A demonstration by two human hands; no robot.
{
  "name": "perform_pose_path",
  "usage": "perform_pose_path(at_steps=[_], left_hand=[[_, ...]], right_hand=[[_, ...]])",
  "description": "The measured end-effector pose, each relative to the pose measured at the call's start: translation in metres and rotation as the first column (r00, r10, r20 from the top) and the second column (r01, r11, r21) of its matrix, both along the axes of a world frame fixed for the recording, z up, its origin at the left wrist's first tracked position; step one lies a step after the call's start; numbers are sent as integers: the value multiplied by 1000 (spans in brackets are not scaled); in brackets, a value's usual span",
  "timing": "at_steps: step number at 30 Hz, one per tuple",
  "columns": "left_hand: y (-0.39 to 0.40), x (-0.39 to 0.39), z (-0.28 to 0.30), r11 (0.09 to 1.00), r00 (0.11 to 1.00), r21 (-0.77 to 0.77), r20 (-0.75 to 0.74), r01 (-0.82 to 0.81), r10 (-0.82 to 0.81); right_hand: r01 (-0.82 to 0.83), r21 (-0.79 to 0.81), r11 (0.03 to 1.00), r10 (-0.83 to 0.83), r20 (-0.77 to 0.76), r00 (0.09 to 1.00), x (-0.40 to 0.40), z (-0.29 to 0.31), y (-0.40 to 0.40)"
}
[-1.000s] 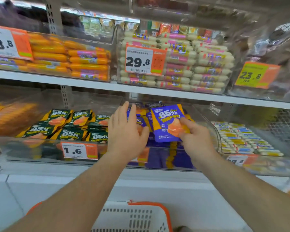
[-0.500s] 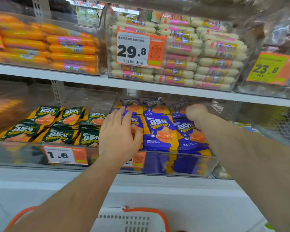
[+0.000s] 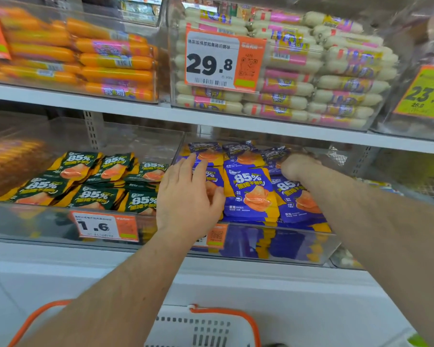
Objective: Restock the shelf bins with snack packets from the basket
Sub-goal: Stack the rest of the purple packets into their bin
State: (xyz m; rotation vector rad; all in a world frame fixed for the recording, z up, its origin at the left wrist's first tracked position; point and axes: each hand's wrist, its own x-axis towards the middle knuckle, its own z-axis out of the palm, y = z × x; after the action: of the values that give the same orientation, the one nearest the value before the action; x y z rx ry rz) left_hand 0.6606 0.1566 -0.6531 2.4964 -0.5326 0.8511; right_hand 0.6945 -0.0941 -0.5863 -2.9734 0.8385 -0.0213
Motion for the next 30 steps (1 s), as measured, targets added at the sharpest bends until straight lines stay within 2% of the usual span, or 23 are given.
perform_pose_path(at_steps=[3,5,7,9,12,14,16,19,22,24,27,30], left_hand=[[0,0,0,1000,1000,-1,-6,1,-1],[1,-1,2,1000,1000,-23,-18,14,-15],[2,-3,6,996,997,-76,-65,42,-47],[5,-5,12,987,986,-132,-121,95,-111],[12,-15,16,980,978,-115,-111,165,-178],[21,-26,15,976,976,-91,-71,198,-205],[34,-38,9,963,969,-136,-53,232,-241],[58,-53,-7,922,951,-275,-69,274,-303],[94,-66,-44,908,932,-317,-143,275,-333],[124,-76,-83,916,919,-302,-207,266,-335],[169,-88,-143,959,867,-220,-426,177,-258],[199,-89,-186,996,697,-82,-712,36,-84]], right_hand=[[85,-62,994,-86,-18,996,-5,3,6],[125,-40,991,-122,59,991,-13,3,13],[105,-13,994,-99,216,971,-22,2,26],[4,-36,999,11,417,909,-35,0,46],[-194,-12,981,155,648,746,-58,-3,92],[-275,-14,961,201,718,666,-72,-8,125],[-355,-25,935,248,761,600,-83,-17,158],[-465,60,883,242,792,561,-91,-46,200],[-550,141,823,198,836,511,-101,-90,235],[-593,285,753,151,802,578,-110,-130,259],[-506,557,658,158,555,817,-120,-197,290],[-349,707,616,260,235,936,-123,-270,311]])
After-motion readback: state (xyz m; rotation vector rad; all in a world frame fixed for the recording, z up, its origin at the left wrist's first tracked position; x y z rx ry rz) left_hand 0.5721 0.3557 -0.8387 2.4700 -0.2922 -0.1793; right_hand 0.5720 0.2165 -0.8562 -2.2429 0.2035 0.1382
